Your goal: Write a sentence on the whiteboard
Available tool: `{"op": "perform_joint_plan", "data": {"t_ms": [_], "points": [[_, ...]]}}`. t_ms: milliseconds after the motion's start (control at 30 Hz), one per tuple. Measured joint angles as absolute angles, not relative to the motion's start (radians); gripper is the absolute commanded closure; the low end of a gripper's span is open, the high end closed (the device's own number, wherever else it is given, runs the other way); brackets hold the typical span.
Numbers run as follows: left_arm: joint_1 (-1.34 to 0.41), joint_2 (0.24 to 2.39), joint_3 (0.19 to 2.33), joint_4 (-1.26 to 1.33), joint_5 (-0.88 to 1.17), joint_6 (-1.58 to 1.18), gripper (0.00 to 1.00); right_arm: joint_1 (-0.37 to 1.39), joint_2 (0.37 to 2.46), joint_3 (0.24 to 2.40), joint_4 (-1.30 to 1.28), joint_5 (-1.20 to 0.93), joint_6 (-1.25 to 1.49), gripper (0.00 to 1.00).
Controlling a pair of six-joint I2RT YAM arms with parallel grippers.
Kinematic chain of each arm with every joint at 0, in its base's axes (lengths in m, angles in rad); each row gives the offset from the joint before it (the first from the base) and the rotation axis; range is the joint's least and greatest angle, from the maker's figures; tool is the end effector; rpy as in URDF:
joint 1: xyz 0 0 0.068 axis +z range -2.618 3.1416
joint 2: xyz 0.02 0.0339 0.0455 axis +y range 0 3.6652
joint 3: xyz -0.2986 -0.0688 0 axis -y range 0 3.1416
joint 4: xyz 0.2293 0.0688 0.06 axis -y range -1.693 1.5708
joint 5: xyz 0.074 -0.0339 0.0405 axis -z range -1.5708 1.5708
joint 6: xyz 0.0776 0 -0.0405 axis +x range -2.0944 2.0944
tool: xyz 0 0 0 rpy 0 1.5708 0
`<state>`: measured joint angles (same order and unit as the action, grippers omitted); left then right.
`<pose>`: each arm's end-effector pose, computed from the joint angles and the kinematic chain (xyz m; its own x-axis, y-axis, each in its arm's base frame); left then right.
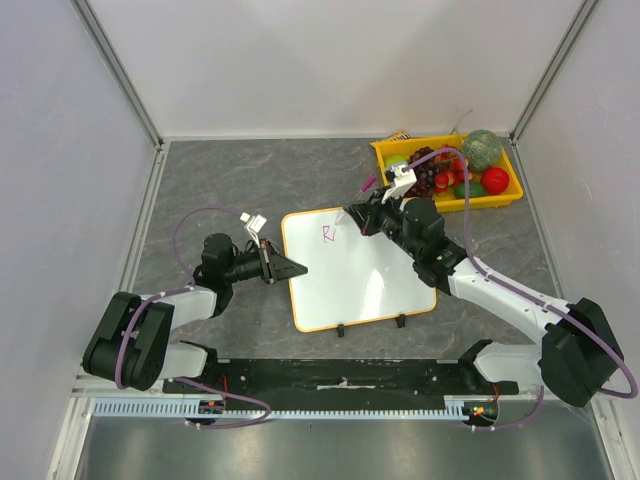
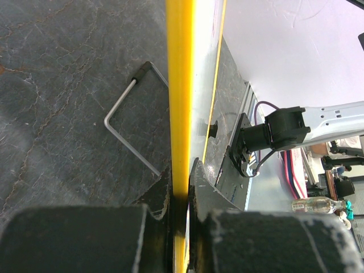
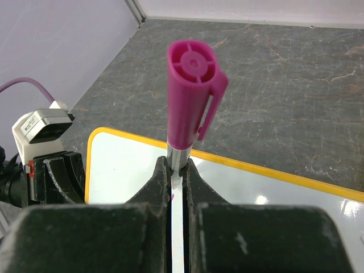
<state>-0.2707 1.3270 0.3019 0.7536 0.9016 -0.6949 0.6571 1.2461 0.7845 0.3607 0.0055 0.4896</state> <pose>0.2110 -0.1217 0.2057 -0.7709 -0.1983 -0.6053 0.5212 0.3499 -0.7784 0.2438 0.1875 0.3328 -0.3556 0.3196 -0.8783 -0.4977 0.7306 0.4674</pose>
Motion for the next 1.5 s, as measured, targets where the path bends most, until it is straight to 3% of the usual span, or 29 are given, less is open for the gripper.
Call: {"op": "perform_joint_plan", "data": {"t_ms": [1500], "points": [[-0.270, 1.328, 0.302, 0.754, 0.902, -0.695, 0.98, 0.643, 1.211, 0.728, 0.357, 0.005, 0.471, 1.00]]}}
